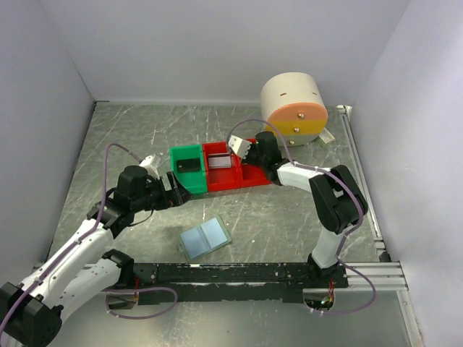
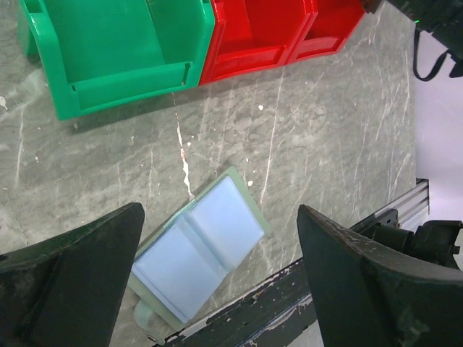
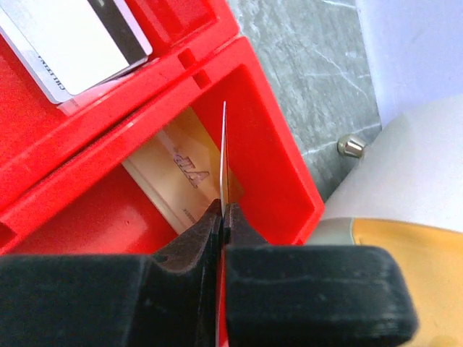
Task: Take the credit cards out of the card holder
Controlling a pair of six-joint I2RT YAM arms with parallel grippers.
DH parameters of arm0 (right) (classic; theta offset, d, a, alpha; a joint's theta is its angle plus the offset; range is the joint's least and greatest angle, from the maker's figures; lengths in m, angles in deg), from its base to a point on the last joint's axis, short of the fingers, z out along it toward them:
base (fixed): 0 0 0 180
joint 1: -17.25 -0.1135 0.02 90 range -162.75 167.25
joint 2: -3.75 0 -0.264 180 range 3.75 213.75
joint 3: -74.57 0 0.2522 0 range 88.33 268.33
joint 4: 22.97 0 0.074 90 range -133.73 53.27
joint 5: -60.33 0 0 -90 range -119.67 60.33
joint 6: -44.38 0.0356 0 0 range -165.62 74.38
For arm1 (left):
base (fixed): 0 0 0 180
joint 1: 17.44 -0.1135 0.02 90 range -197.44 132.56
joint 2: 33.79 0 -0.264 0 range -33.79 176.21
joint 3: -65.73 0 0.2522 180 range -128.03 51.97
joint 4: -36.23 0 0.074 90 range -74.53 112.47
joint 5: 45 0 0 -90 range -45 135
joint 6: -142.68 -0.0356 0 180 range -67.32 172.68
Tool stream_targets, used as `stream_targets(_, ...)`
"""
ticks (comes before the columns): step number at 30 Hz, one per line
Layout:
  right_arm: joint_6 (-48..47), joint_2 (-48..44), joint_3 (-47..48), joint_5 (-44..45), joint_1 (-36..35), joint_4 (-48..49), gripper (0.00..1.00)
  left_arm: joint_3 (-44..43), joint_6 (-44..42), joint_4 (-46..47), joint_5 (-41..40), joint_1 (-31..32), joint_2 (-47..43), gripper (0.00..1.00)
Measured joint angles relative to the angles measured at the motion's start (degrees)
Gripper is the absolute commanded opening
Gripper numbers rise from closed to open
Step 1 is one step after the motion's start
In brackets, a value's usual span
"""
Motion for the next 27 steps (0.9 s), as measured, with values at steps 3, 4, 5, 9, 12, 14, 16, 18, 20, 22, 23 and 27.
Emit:
stream_targets(3,-1.9,2.5,0.0,1.7,-0.9,2.2,0.01,-0.3,0.0,-0.1,0.0,0.0,0.0,1.0)
stream_targets(4,-2.4,3.1,0.0,2.1,-1.2,2.8,0.03,-0.4,0.0,-0.1,0.0,0.0,0.1,1.0)
stream_targets(5,-2.9,3.8,0.0,2.6,-1.4,3.2,0.04,-0.6,0.0,-0.1,0.0,0.0,0.2,1.0)
stream_targets(9,-4.4,5.3,0.0,3.8,-1.5,4.7,0.11,-1.2,-0.2,-0.1,0.0,0.0,0.8,1.0)
stream_targets(12,-5.0,6.0,0.0,4.1,-1.5,4.8,0.13,-1.6,-0.4,-0.1,0.0,0.0,1.3,1.0)
stream_targets(14,-5.4,6.3,0.3,4.1,-1.5,4.5,0.17,-1.6,-0.4,-0.1,0.0,0.0,1.4,1.0)
stream_targets(16,-5.7,6.4,0.6,3.7,-1.5,4.6,0.23,-1.6,-0.4,-0.1,0.0,0.0,1.4,1.0)
stream_targets(18,-6.0,6.4,0.7,3.1,-1.5,4.5,0.28,-1.6,-0.4,-0.1,0.0,0.0,1.4,1.0)
stream_targets(20,-6.2,6.4,0.7,2.4,-1.5,4.4,0.33,-1.6,-0.4,-0.1,0.0,0.0,1.4,1.0)
stream_targets(22,-6.3,6.4,0.7,1.6,-1.5,4.1,0.37,-1.6,-0.3,-0.1,0.0,0.0,1.1,1.0)
stream_targets(23,-6.3,6.4,0.8,1.3,-1.4,4.1,0.38,-1.6,-0.3,-0.2,0.0,0.0,1.0,1.0)
stream_targets(27,-6.0,6.3,1.2,0.2,-1.1,3.2,0.4,-1.6,-0.2,-0.2,0.0,0.0,0.0,1.0)
